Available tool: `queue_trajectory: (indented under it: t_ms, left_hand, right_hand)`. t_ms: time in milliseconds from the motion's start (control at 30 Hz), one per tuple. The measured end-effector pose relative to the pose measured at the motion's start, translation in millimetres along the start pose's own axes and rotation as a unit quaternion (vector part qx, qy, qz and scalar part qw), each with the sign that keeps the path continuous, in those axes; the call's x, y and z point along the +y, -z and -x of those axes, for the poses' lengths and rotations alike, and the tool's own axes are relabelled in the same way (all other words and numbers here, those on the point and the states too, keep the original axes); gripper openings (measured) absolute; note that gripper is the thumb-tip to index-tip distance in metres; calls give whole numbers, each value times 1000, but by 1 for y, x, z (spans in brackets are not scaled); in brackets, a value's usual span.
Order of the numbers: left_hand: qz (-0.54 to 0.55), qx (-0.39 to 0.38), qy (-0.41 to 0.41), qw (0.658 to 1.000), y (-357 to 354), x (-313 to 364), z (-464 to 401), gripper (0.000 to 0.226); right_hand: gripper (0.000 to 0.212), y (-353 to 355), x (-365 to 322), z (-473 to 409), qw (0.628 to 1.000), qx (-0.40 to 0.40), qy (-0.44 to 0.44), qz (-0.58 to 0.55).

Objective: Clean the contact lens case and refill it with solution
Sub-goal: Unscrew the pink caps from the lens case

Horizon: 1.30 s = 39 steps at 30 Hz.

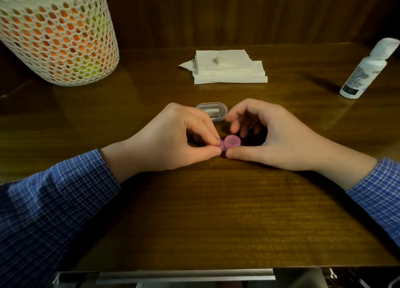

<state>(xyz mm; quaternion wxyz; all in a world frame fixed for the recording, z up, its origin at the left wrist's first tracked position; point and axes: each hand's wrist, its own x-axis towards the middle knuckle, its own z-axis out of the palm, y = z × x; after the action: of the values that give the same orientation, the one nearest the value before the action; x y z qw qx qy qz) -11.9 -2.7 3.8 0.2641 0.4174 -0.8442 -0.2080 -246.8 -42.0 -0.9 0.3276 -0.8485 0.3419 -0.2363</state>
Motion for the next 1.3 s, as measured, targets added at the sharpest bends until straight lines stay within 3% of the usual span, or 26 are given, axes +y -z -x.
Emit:
queue_trajectory:
  t_ms: [133, 333, 667, 833, 1000, 1167, 1300]
  left_hand:
    - [6, -2, -2, 1000, 0, 0, 0, 14]
    - [3, -2, -3, 1000, 0, -1, 0, 14]
    - [8, -2, -6, 1000, 0, -2, 0, 15]
    - [5, -1, -7, 1000, 0, -1, 1, 15]
    - [2, 6, -9, 1000, -1, -1, 3, 14]
    - [-4, 11, -13, 1000, -2, 0, 5, 14]
    - [-5, 12, -15, 1000, -3, 0, 5, 14]
  right_hand:
    - [37, 1, 2, 0, 1000, -15, 17, -18]
    - [42, 0, 1, 0, 1000, -11, 11, -2]
    - [23, 3, 2, 1, 999, -27, 37, -25]
    - [26, 8, 2, 2, 998, -26, 43, -28]
    - [36, 17, 0, 3, 994, 12, 16, -108]
    - [38, 23, 1, 4, 1000, 1, -11, -28]
    - [33, 23, 3, 4, 999, 22, -23, -37]
